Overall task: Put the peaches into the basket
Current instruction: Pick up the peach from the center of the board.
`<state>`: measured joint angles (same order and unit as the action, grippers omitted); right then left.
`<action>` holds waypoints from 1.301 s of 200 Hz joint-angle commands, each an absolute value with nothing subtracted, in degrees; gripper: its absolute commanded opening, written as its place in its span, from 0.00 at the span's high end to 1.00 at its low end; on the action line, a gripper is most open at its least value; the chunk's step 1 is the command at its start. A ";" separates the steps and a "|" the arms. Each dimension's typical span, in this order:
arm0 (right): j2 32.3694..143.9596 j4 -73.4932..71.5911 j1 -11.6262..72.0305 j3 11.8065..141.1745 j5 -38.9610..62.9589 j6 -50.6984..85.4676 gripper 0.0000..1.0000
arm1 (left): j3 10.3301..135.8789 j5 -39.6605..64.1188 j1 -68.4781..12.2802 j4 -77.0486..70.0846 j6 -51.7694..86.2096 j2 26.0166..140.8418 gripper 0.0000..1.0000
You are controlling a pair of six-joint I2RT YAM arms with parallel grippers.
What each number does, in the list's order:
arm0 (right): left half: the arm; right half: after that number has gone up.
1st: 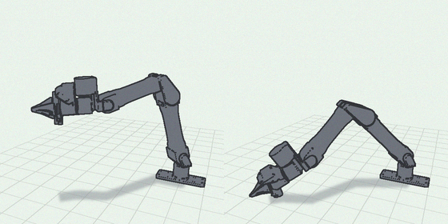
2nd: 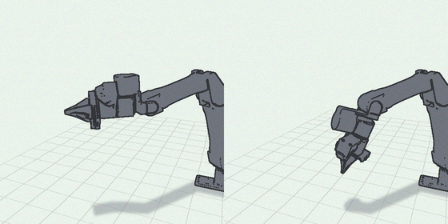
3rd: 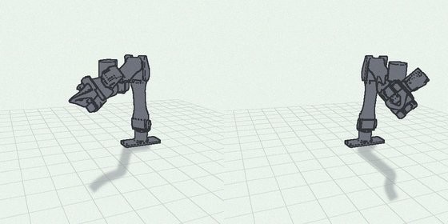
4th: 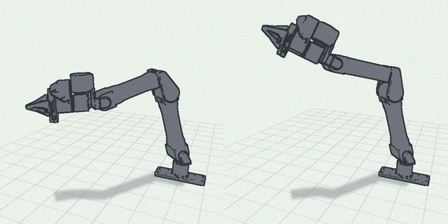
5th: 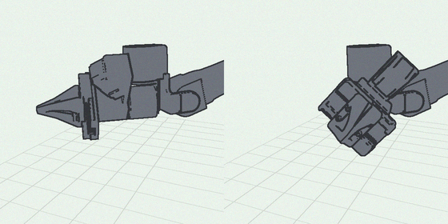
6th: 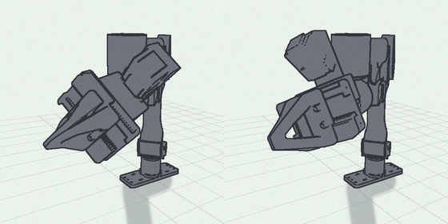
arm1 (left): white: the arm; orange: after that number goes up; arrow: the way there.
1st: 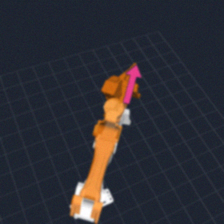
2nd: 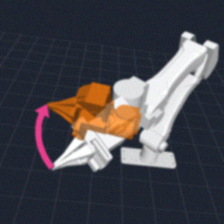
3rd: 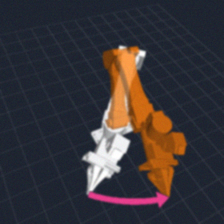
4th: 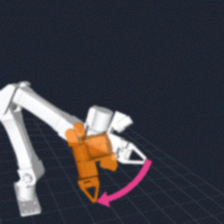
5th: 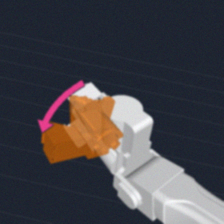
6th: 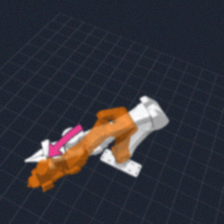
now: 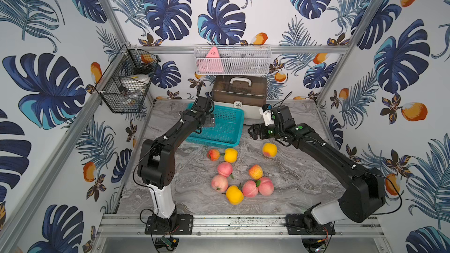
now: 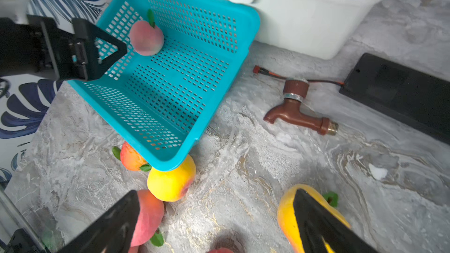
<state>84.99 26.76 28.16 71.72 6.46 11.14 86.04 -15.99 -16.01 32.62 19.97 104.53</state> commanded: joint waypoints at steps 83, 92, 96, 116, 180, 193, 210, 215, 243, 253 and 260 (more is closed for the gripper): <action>86.03 30.43 27.70 65.91 -1.48 14.88 0.00 | 76.28 -7.63 -28.35 36.88 18.09 88.03 0.01; 86.30 30.00 27.46 65.53 -1.58 15.43 0.00 | 76.50 -6.23 -28.95 37.61 17.35 87.18 0.01; 86.43 29.78 27.30 65.51 -1.63 15.74 0.00 | 76.52 -5.50 -29.26 37.99 17.16 86.98 0.01; 86.55 28.50 26.73 62.42 -1.94 17.23 0.00 | 76.64 -1.06 -30.21 38.76 15.73 86.55 0.01; 86.65 25.88 23.89 58.19 -3.24 20.12 0.00 | 74.54 6.94 -33.37 35.35 16.37 86.31 0.01; 86.79 25.72 23.21 57.60 -3.33 20.09 0.00 | 74.32 8.51 -33.59 34.61 16.97 86.40 0.01; 86.92 25.63 22.51 57.23 -3.81 19.95 0.00 | 73.45 11.12 -33.76 33.02 17.94 86.16 0.01; 87.01 25.49 22.35 57.01 -3.79 19.93 0.00 | 73.22 11.63 -33.86 32.61 18.16 86.20 0.01; 88.55 24.75 21.56 56.60 -3.49 19.95 0.00 | 72.55 14.06 -34.31 31.18 18.94 86.58 0.01; 89.30 24.37 21.36 56.61 -3.40 19.86 0.00 | 72.17 14.69 -34.43 30.56 19.15 86.67 0.01; 89.84 24.11 21.27 56.60 -3.29 19.77 0.00 | 72.08 14.99 -34.45 30.34 19.33 86.73 0.01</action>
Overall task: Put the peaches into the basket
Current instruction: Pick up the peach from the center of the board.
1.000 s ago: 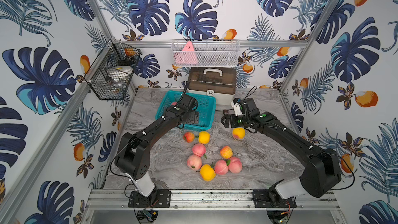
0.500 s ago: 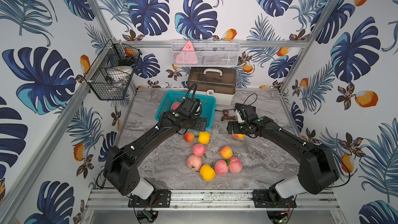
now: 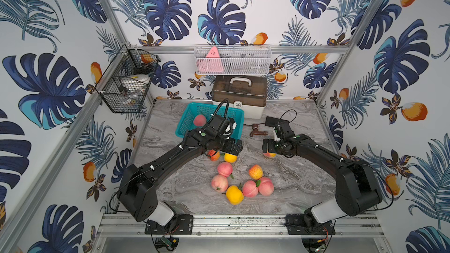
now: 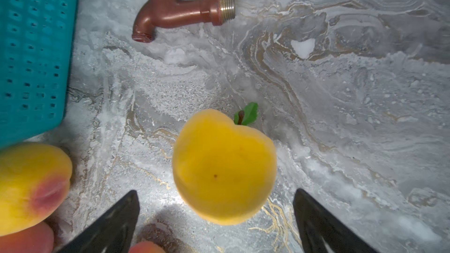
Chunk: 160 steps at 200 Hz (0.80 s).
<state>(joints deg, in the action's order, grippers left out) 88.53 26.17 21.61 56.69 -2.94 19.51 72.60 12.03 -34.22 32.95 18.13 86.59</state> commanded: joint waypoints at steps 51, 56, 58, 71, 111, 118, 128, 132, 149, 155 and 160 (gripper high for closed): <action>93.59 22.07 20.62 56.84 -1.64 20.10 0.00 | 71.94 15.76 -34.60 29.57 19.57 87.28 0.01; 93.91 21.90 20.59 56.82 -1.43 20.13 0.00 | 71.95 15.79 -34.56 29.62 19.59 87.37 0.01; 94.03 21.84 20.59 56.81 -1.43 20.13 0.00 | 71.97 15.68 -34.61 29.62 19.53 87.37 0.01; 94.63 21.50 20.58 56.74 -1.40 20.12 0.00 | 72.07 15.47 -34.57 29.58 19.60 87.53 0.01; 95.94 20.53 20.18 56.79 -0.54 19.78 0.00 | 72.38 15.07 -34.58 29.43 19.90 87.73 0.01; 96.08 20.43 20.10 56.82 -0.44 19.71 0.00 | 72.34 15.03 -34.58 29.44 20.04 87.80 0.01; 96.31 20.22 20.04 56.86 -0.18 19.69 0.00 | 72.25 14.94 -34.63 29.49 20.18 87.89 0.01; 96.39 20.20 20.03 56.73 -0.12 19.69 0.01 | 72.25 14.97 -34.62 29.52 20.21 87.90 0.01; 96.63 19.83 20.00 56.39 0.10 19.60 0.05 | 72.34 14.98 -34.61 29.45 20.42 87.90 0.01; 96.60 19.74 19.88 56.21 0.32 19.60 0.07 | 72.36 14.99 -34.60 29.43 20.54 87.95 0.01; 96.66 19.55 19.82 56.11 0.57 19.56 0.08 | 72.35 15.18 -34.57 29.42 20.66 87.99 0.01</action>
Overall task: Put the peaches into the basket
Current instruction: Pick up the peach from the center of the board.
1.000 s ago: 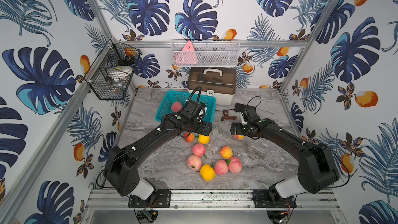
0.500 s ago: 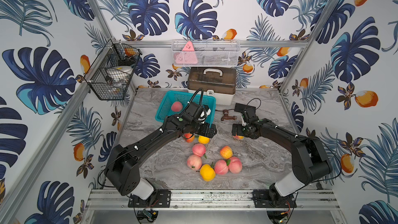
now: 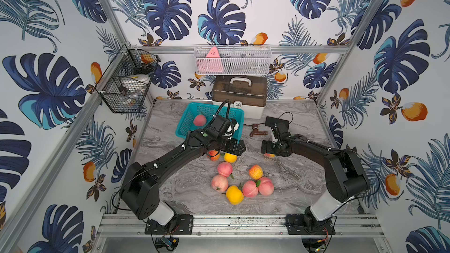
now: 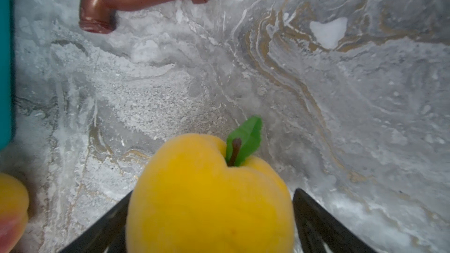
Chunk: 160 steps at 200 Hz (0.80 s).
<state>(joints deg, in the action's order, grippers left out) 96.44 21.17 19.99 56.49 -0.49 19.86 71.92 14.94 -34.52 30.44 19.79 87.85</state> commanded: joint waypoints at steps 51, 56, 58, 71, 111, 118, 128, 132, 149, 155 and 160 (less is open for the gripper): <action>96.27 19.73 19.14 55.77 1.17 18.73 0.19 | 72.51 17.20 -34.59 28.66 22.23 88.94 0.01; 96.09 19.74 19.16 55.72 1.20 18.64 0.19 | 72.54 17.30 -34.58 28.57 22.33 89.03 0.01; 96.03 19.77 19.14 55.72 1.22 18.52 0.20 | 72.52 17.36 -34.55 28.48 22.46 89.10 0.01; 95.55 19.81 19.12 55.59 1.16 18.29 0.21 | 72.68 17.50 -34.57 28.46 22.62 89.03 0.01; 92.61 19.78 19.24 55.19 1.20 16.50 0.23 | 73.02 18.63 -34.38 28.81 23.16 88.52 0.01; 91.23 18.75 19.49 54.34 0.92 16.20 0.23 | 72.98 19.12 -34.15 28.66 23.41 88.38 0.01; 89.13 17.47 19.97 53.35 0.36 15.92 0.24 | 72.79 20.02 -33.84 28.31 23.89 88.29 0.01; 88.18 16.75 20.16 52.79 0.32 15.72 0.24 | 72.77 20.33 -33.77 28.22 24.09 88.25 0.01; 84.50 13.96 21.58 51.02 -0.01 14.85 0.24 | 72.87 21.74 -33.12 28.04 24.82 88.24 0.01; 83.48 13.19 22.37 50.55 -0.24 14.50 0.24 | 72.78 22.45 -32.80 27.88 25.26 88.18 0.01; 82.56 12.57 23.09 50.24 -0.57 14.07 0.24 | 72.88 23.14 -32.48 27.69 25.76 88.15 0.01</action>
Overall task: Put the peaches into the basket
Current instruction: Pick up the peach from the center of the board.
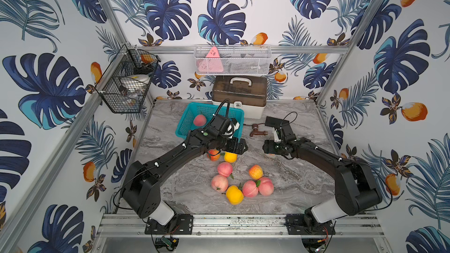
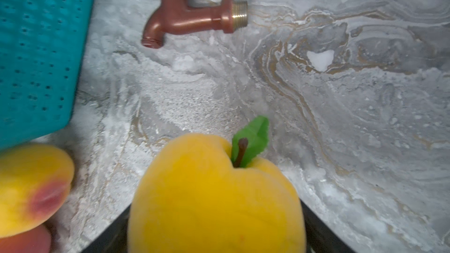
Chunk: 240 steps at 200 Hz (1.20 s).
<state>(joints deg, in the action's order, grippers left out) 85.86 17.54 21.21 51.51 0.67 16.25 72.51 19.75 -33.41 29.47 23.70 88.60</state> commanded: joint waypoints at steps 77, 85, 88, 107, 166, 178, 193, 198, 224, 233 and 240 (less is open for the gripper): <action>71.51 -3.04 32.55 42.66 -0.75 5.87 0.23 | 74.92 31.76 -26.50 28.91 30.05 85.74 0.01; 70.66 -4.27 34.28 42.12 -0.47 5.01 0.23 | 75.12 32.28 -26.04 28.99 30.15 85.52 0.01; 70.40 -4.62 34.65 41.90 -0.32 4.59 0.23 | 75.19 32.42 -25.85 29.08 30.15 85.45 0.01; 68.56 -6.45 36.09 41.22 1.25 2.80 0.23 | 75.40 33.49 -25.01 29.02 30.31 85.34 0.01; 65.08 -7.12 39.51 40.21 3.60 -1.79 0.23 | 77.83 37.78 -24.23 30.51 28.88 86.68 0.01; 65.54 -6.90 40.05 40.68 4.00 -2.51 0.23 | 78.27 38.24 -24.26 31.00 28.22 86.92 0.01; 66.35 -7.62 40.64 41.04 4.77 -3.05 0.23 | 78.33 39.63 -24.23 31.04 27.78 87.10 0.01; 66.55 -8.09 40.76 41.13 5.07 -3.21 0.23 | 78.19 40.11 -24.25 30.84 27.82 87.06 0.01; 67.10 -9.94 41.64 41.63 6.02 -3.66 0.23 | 76.96 41.75 -24.30 29.65 28.21 86.75 0.01; 67.51 -10.02 41.98 42.12 6.30 -3.91 0.23 | 76.52 42.15 -24.40 29.32 28.31 86.66 0.01; 67.86 -9.83 42.30 42.72 6.33 -4.06 0.23 | 76.34 42.39 -24.60 29.14 28.30 86.66 0.01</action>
<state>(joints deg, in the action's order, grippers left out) 67.13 -6.39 41.56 41.21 5.06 -2.61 77.08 39.79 -24.34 30.41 28.73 87.00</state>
